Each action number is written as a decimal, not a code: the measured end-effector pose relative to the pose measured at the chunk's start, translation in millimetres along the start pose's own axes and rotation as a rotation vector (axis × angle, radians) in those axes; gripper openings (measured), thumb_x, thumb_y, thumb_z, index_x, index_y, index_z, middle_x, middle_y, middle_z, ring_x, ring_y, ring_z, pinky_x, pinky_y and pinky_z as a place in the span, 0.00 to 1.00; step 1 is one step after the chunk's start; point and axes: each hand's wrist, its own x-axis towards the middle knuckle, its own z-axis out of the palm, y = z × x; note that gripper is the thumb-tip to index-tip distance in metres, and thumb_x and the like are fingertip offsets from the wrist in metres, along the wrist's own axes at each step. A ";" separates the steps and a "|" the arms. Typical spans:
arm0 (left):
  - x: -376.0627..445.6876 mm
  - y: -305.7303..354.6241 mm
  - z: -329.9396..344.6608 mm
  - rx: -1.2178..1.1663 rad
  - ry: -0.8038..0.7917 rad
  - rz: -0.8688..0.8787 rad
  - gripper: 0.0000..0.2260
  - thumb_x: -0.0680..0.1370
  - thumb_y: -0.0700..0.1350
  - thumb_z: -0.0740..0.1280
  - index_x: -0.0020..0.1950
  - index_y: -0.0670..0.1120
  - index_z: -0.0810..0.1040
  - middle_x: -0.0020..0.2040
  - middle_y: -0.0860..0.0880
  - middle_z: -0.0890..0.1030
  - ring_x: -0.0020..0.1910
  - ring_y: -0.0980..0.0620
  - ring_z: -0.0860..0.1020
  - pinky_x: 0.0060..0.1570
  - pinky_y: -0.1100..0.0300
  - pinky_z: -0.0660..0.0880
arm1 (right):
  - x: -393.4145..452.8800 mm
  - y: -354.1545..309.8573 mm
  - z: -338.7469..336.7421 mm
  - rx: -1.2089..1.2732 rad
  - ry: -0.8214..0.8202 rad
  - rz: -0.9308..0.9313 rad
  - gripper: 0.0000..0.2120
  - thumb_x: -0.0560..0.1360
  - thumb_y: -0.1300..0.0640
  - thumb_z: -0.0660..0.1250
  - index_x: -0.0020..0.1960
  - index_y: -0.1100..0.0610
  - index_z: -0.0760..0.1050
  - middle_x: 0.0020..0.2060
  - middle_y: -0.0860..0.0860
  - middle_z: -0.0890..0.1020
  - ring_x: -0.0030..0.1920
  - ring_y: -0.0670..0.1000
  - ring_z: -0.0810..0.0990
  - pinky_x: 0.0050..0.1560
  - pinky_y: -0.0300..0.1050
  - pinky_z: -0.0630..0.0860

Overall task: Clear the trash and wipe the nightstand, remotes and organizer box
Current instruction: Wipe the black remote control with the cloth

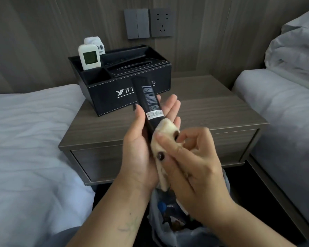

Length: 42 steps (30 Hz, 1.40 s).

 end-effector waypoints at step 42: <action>-14.7 -39.5 7.8 0.772 -0.086 0.069 0.16 0.85 0.44 0.51 0.50 0.46 0.79 0.37 0.52 0.83 0.37 0.60 0.80 0.35 0.67 0.76 | 33.2 24.2 -14.9 0.048 0.198 0.403 0.06 0.75 0.61 0.69 0.43 0.51 0.78 0.42 0.47 0.76 0.43 0.42 0.76 0.42 0.28 0.70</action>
